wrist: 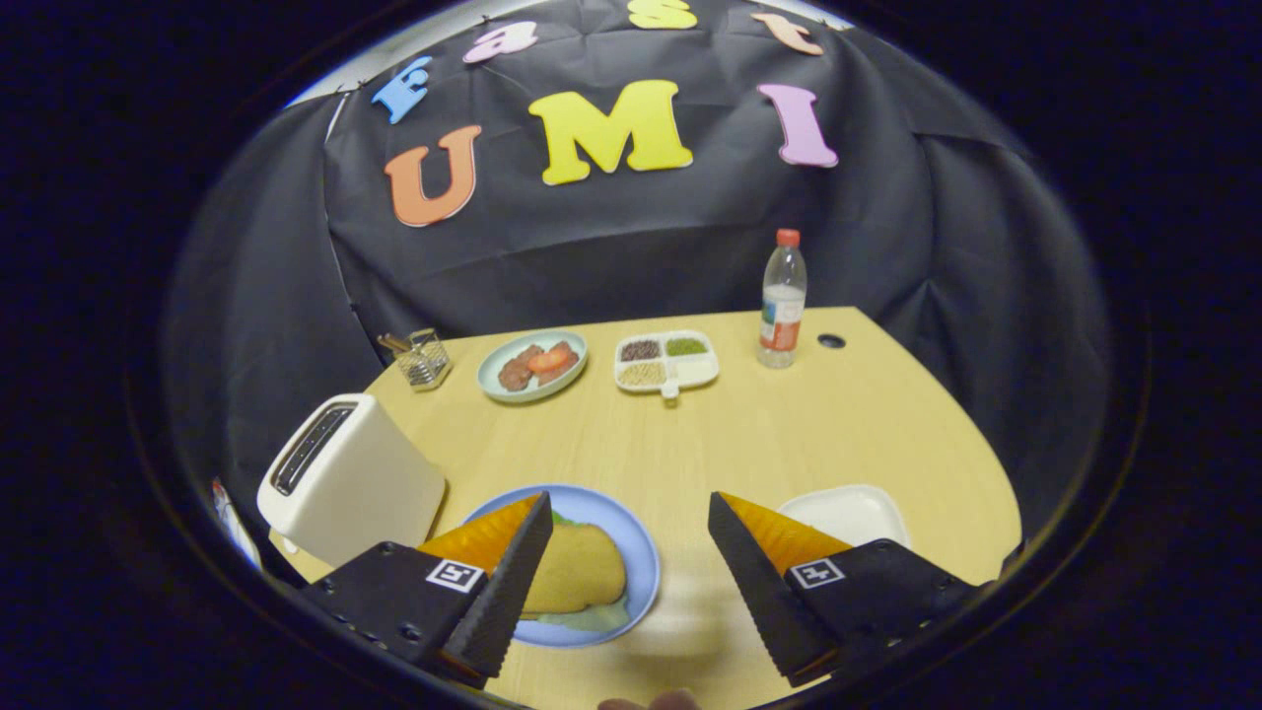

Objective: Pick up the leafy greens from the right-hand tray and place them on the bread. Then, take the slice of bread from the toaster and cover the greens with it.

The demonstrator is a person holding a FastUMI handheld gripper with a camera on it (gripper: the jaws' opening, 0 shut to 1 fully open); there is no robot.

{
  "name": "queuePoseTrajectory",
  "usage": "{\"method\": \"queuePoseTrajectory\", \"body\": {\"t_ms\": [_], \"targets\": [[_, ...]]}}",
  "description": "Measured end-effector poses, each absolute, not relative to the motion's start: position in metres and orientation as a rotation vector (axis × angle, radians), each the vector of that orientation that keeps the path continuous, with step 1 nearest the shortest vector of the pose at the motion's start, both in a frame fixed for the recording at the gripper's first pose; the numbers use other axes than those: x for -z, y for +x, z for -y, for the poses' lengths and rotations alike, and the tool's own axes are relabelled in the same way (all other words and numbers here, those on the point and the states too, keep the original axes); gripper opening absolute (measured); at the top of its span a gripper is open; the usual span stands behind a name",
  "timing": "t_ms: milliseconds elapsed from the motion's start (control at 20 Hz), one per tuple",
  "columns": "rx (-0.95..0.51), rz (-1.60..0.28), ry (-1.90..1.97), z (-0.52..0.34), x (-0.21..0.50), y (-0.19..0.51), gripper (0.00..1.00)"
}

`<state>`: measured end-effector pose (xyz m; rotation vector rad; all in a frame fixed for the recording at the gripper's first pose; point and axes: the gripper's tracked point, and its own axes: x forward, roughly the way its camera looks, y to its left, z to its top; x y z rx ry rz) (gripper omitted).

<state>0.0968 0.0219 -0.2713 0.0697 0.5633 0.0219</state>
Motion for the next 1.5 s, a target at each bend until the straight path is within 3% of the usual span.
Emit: {"method": "queuePoseTrajectory", "body": {"t_ms": [300,700,1500], "targets": [[0.050,-0.345,-0.007,-0.003,0.158,0.077,0.96],[0.063,-0.174,0.015,-0.009,0.077,0.022,0.96],[0.050,-0.169,0.033,-0.039,0.075,-0.009,0.96]]}}
